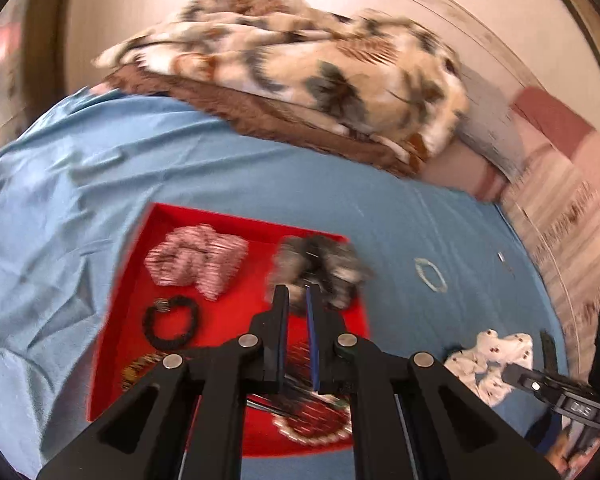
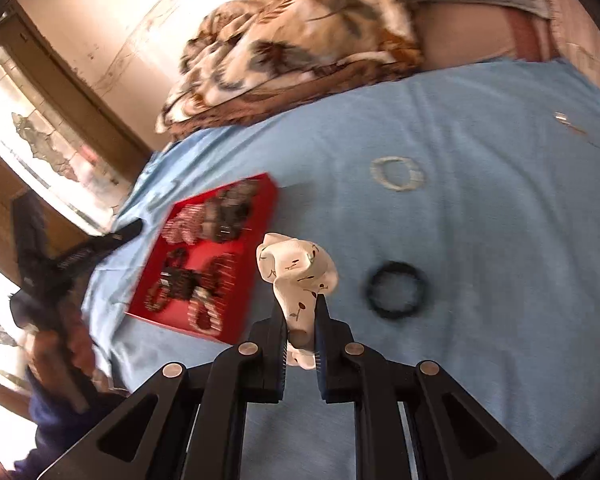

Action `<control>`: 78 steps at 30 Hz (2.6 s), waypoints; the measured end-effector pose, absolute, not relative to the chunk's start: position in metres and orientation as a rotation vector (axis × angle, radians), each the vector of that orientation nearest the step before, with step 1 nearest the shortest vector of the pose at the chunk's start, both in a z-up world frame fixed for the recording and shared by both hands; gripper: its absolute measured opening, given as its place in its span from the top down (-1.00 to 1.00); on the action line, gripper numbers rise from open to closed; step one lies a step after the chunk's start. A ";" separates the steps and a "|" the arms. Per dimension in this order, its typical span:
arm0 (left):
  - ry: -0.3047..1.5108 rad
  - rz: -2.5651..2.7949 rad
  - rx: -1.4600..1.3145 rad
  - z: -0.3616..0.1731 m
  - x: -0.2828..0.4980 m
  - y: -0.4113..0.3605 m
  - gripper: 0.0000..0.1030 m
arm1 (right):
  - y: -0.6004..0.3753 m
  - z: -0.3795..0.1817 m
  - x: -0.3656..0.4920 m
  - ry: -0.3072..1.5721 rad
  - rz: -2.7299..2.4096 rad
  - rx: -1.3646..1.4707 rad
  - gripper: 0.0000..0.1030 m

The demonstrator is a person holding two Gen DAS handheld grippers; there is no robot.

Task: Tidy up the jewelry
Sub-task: 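Carry the white scrunchie into the red tray and open the right tool, then move both tools to the black hair tie and beaded bracelet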

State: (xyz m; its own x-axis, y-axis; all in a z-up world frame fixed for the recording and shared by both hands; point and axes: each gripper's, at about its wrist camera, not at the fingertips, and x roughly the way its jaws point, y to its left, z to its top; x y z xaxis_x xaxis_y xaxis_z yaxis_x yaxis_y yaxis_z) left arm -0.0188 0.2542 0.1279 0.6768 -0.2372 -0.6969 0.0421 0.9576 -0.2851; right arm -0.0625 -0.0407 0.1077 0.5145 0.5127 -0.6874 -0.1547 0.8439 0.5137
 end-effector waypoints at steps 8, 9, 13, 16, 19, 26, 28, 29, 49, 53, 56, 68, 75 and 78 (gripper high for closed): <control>0.737 0.047 -0.340 0.123 -0.021 0.332 0.51 | 0.051 0.133 -0.006 0.938 0.562 0.415 0.75; 0.734 0.066 -0.337 0.123 -0.022 0.336 0.48 | 0.067 0.130 0.004 0.950 0.574 0.409 0.75; 0.743 0.130 -0.333 0.116 -0.024 0.355 0.46 | 0.110 0.107 0.029 1.016 0.587 0.396 0.75; 0.756 0.134 -0.363 0.111 -0.025 0.367 0.45 | 0.138 0.084 0.044 1.060 0.563 0.338 0.75; 0.762 0.132 -0.382 0.108 -0.025 0.372 0.45 | 0.153 0.064 0.061 1.096 0.526 0.288 0.75; 0.772 0.120 -0.340 0.107 -0.020 0.358 0.40 | 0.159 0.055 0.089 1.102 0.443 0.209 0.69; 0.773 0.123 -0.321 0.108 -0.019 0.353 0.37 | 0.156 0.059 0.092 1.100 0.432 0.222 0.47; 0.774 0.122 -0.315 0.108 -0.019 0.351 0.33 | 0.153 0.061 0.091 1.098 0.439 0.241 0.35; 0.773 0.063 -0.208 0.090 -0.046 0.281 0.10 | -0.089 0.066 0.020 1.070 0.089 0.270 -0.08; 0.762 0.032 -0.145 0.087 -0.050 0.262 0.10 | -0.104 0.054 0.029 1.068 0.062 0.269 -0.08; 0.747 0.027 -0.104 0.087 -0.051 0.252 0.10 | -0.105 0.047 0.048 1.063 0.062 0.272 -0.02; 0.704 -0.036 -0.120 0.100 -0.050 0.234 0.10 | -0.087 0.011 0.096 1.111 0.000 0.123 0.87; 0.718 -0.179 -0.095 0.108 -0.068 0.194 0.09 | -0.140 0.014 0.004 1.128 -0.026 0.115 0.86; 0.766 -0.263 -0.092 0.108 -0.072 0.167 0.07 | -0.164 0.015 -0.032 1.100 -0.022 0.164 0.86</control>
State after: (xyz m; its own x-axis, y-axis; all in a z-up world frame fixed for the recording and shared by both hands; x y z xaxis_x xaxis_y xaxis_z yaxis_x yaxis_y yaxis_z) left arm -0.0724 0.1672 0.1084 0.6899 -0.2681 -0.6724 0.2013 0.9633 -0.1775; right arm -0.0318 -0.1642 0.0150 0.4549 0.0636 -0.8883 0.0990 0.9877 0.1214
